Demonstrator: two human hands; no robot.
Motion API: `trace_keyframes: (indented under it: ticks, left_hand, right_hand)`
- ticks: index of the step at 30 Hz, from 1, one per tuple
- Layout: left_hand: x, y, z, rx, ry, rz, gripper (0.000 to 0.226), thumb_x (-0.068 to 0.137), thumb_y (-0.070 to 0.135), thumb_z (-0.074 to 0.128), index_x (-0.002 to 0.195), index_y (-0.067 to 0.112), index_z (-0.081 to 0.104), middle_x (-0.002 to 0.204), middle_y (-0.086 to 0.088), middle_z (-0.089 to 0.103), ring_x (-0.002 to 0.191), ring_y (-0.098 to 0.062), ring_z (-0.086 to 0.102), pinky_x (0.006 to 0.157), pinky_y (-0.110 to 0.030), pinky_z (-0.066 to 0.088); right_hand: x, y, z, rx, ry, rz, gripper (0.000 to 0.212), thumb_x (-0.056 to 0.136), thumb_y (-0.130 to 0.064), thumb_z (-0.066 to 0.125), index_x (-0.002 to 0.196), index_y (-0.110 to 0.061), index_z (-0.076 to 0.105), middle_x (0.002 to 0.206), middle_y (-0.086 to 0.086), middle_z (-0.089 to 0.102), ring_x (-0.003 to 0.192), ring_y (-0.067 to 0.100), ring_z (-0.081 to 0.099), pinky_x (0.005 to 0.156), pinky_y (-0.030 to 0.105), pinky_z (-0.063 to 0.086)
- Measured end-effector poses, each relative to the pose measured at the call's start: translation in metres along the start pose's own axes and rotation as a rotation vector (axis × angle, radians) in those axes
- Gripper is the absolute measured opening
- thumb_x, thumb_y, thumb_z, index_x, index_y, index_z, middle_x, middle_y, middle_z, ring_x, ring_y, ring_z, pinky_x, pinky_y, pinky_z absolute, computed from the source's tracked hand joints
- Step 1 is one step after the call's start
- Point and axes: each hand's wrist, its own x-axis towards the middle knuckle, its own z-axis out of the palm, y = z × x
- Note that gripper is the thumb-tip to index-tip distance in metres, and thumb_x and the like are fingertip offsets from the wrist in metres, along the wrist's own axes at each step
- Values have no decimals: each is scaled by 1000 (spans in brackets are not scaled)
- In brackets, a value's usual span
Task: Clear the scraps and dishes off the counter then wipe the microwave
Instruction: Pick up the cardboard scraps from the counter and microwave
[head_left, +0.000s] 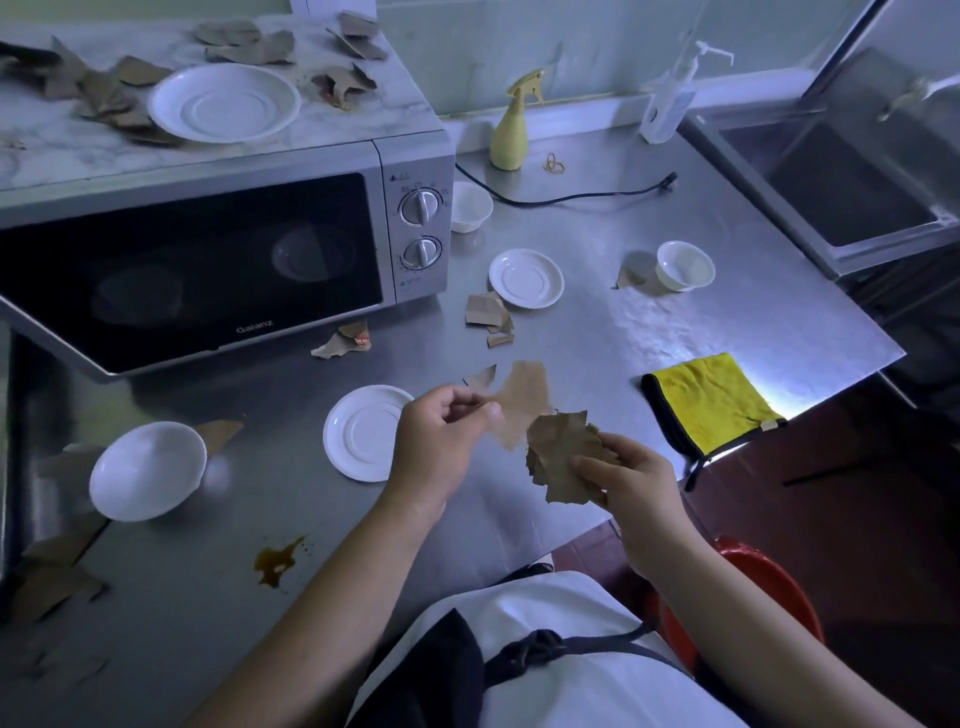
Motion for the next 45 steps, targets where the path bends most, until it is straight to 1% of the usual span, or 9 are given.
trace_keyframes:
  ticks: [5,12,19,23,27,31,35,40,45]
  left_hand:
    - [-25,-10,17,-41,-173,-16,9,82,15,74,86,21,69,70,3,71,65,-7,65,66,-15,50]
    - [-24,-20,-1,101,-19,64,11,83,19,73,84,26,64,63,5,63,60,-6,57,58,-9,43]
    - [-35,-20,-5,254,35,207,16,84,17,76,82,26,63,61,21,57,58,-1,56,56,-8,42]
    - [-38,-20,-5,277,-27,241,17,82,19,78,80,29,64,64,19,60,63,-4,59,61,-11,46]
    - [-34,-23,-3,184,-118,167,7,84,26,75,82,28,68,69,16,64,68,-2,59,65,-11,46]
    - [-11,-33,-4,133,1,97,6,89,24,69,83,24,70,79,7,69,75,-5,61,69,-14,48]
    - [37,-49,4,386,12,-36,2,87,25,69,89,25,68,82,10,66,82,-12,63,70,-23,48]
    - [111,-63,35,805,-33,-44,29,88,28,67,117,21,64,116,-2,65,99,-20,59,77,-26,41]
    - [154,-76,54,1075,-13,-108,47,89,29,68,133,18,56,134,-9,54,116,-30,56,89,-38,49]
  right_hand:
    - [-4,0,5,60,-54,55,20,87,12,60,104,5,70,93,27,74,78,40,74,67,32,60]
    - [-7,-2,17,93,-197,49,27,88,8,62,111,-2,70,108,24,73,99,41,71,85,38,60]
    - [-8,-4,27,109,-333,28,24,83,3,68,98,-13,78,98,17,75,83,30,74,70,28,59]
    - [-6,-3,29,95,-266,32,22,83,4,70,106,3,71,102,30,71,90,44,71,77,42,62]
    - [0,-7,24,69,-185,44,15,84,10,65,98,7,70,87,28,72,71,40,71,61,35,60]
    - [11,-10,9,40,-64,51,20,85,13,61,95,0,72,84,22,73,67,32,70,54,35,58]
    - [20,-11,-18,58,27,79,21,84,14,61,93,-2,72,77,17,73,61,28,70,50,34,58]
    - [35,-15,-59,73,111,103,23,83,12,64,96,-4,73,79,13,74,64,23,70,51,26,55]
    - [62,-23,-89,71,117,113,26,82,10,66,93,-12,76,81,10,76,67,20,71,57,28,56]
